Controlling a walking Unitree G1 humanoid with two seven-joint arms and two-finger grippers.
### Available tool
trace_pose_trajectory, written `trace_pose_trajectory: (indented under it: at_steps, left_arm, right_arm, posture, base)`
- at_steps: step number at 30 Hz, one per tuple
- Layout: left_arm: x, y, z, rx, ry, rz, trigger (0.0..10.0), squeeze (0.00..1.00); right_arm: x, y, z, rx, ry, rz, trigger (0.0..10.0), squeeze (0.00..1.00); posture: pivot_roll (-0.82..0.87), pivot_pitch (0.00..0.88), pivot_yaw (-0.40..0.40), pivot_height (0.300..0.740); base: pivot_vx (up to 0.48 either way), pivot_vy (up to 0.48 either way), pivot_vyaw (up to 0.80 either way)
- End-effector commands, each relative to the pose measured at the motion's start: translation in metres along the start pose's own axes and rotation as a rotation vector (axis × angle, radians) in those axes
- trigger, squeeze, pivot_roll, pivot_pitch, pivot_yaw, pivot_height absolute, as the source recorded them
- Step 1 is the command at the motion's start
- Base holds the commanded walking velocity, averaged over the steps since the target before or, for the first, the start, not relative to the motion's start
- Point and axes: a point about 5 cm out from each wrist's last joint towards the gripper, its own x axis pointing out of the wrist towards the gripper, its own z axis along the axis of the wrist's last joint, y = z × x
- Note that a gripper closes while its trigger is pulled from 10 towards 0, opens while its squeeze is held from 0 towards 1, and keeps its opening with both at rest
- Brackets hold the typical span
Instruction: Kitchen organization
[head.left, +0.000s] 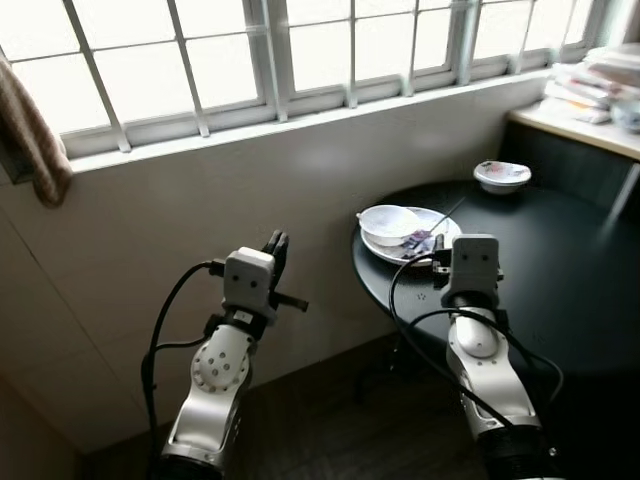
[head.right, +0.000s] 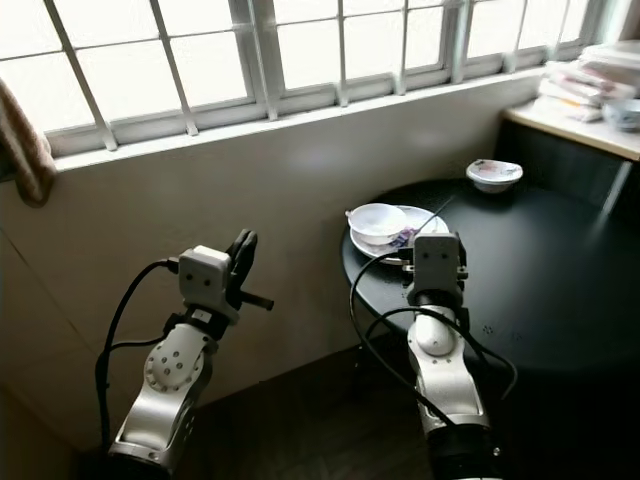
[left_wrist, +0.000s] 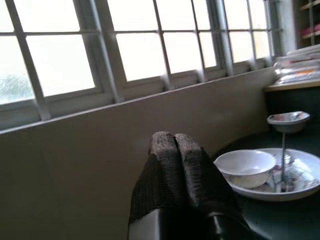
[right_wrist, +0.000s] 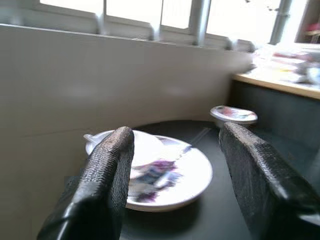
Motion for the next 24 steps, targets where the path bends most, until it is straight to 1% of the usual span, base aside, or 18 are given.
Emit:
trace_pose_trajectory:
  at_steps: [1,9,13,19,24]
  left_arm:
    - [0.0030,0.0009,0.0013,0.005,-0.004,-0.002,10.0,0.00]
    - [0.0028,0.0006,0.0010,0.009,-0.004,-0.002,10.0,0.00]
    - [0.0025,0.0005,0.0007,0.007,-0.005,-0.002,10.0,0.00]
    - [0.0027,0.0001,0.0002,0.004,-0.004,0.002,10.0,0.00]
    - [0.0027,0.0003,0.0001,0.005,-0.003,0.002,10.0,0.00]
  right_arm:
    - [0.0020,0.0040,0.0043,-0.013,-0.020,0.016,10.0,0.00]
    - [0.0021,0.0041,0.0026,-0.019,-0.018,0.018,10.0,0.00]
    - [0.0016,0.0046,0.0024,-0.022,-0.018,0.018,10.0,0.00]
    - [0.0020,0.0038,0.0016,-0.025,-0.018,0.015,10.0,0.00]
    - [0.0038,0.0001,0.0017,-0.022,-0.015,-0.004,10.0,0.00]
  posture:
    - [-0.10,0.000,0.054,0.740]
    - [-0.10,0.000,0.052,0.740]
    - [-0.10,0.000,0.052,0.740]
    - [-0.10,0.000,0.053,0.740]
    - [-0.10,0.000,0.053,0.740]
  base:
    - [0.420,0.000,0.00]
    - [0.415,0.000,0.00]
    - [0.321,0.000,0.00]
    - [0.000,0.000,0.00]
    - [0.000,0.000,0.00]
